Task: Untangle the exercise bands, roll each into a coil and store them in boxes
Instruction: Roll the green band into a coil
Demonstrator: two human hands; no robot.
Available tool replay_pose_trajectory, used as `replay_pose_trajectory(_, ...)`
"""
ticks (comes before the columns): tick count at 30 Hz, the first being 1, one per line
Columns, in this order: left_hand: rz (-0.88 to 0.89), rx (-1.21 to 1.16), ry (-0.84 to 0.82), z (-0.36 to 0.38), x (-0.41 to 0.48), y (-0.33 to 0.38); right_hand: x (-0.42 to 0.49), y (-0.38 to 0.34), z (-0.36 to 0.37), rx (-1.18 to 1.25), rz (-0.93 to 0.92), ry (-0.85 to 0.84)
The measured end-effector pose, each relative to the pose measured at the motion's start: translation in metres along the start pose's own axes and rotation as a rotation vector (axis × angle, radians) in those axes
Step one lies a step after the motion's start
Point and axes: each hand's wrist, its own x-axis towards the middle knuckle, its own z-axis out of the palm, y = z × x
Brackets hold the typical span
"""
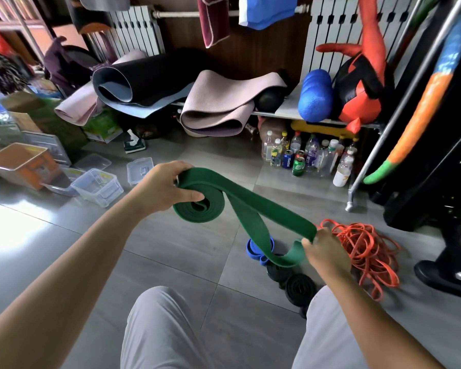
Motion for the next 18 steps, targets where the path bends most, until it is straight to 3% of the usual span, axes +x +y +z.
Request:
replay_pose_trajectory(6,-0.027,0.027,0.009,0.005,0.008,-0.006,0.007,0.0,0.004,0.362,0.004,-0.149)
replay_pose_trajectory(11,-0.067,0.104,0.046,-0.003,0.013,-0.017,0.005,0.009,0.0,0.791,0.091,-0.213)
replay_pose_trajectory(15,-0.117,0.114,0.059,-0.009,0.015,-0.029,0.002,0.013,-0.005,1.277,0.146,-0.425)
replay_pose_trajectory(18,-0.131,0.121,0.061,-0.012,0.015,-0.034,0.002,0.016,-0.007,1.36,0.159,-0.459)
